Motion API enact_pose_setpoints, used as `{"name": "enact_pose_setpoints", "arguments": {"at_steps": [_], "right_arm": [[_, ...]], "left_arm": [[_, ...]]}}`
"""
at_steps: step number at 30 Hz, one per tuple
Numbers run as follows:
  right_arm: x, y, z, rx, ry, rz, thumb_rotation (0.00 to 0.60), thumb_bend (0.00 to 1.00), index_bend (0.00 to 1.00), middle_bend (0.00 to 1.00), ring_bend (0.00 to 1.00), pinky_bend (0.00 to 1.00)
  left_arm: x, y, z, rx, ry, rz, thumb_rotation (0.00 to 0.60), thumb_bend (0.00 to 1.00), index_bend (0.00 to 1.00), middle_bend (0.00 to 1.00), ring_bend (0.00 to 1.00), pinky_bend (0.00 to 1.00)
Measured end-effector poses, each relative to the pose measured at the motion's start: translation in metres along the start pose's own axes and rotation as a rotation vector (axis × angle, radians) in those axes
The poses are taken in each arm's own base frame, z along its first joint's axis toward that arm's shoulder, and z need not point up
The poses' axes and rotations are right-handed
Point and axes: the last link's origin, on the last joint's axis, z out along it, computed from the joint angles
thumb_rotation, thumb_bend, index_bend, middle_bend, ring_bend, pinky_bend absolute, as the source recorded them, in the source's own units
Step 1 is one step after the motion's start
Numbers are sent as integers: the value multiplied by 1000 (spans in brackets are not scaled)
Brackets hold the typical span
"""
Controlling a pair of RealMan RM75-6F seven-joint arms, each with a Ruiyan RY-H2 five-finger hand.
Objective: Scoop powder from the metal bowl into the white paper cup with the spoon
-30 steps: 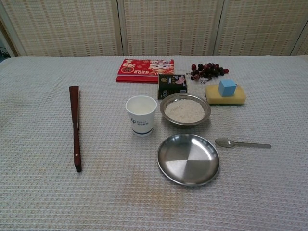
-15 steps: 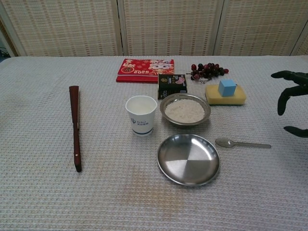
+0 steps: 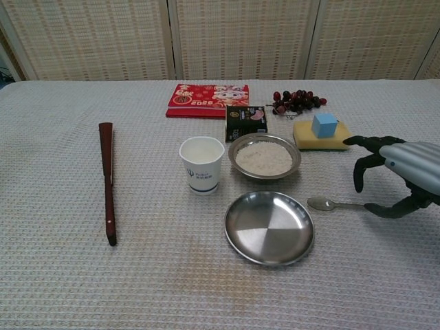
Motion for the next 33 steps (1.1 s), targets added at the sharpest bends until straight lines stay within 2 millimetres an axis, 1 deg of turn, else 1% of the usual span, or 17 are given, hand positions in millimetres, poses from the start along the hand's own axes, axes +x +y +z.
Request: {"name": "enact_pose_setpoints", "arguments": {"at_steps": [3,16,24,29,33], "right_arm": [[-2,-2,2,3,-4,0,600,271,512,4,0,0],[-12,-8,13,-1,-52,-23,600,274,514,4,0,0],[-12,-10,15,-4,-48,-22,600,277,514,4,0,0],[-12,-9,16,-11,-53,-26,600,308,516,4,0,0],[-12,-10,17,-12,-57,-29,600,311,516,4,0,0]], "left_arm": [[0,0,0,0,-1,-1,600,425,0,0,0,103],[1,1,-1,-6,-3,-2,600,422,0,0,0,104],[2,-1,-2,-5,-1,0,600,434,0,0,0,103],[2,0,-2,-9,-1,1,600,451,0,0,0,103],[2,1,-2,-10,-1,1,600,456,0,0,0,104]]}}
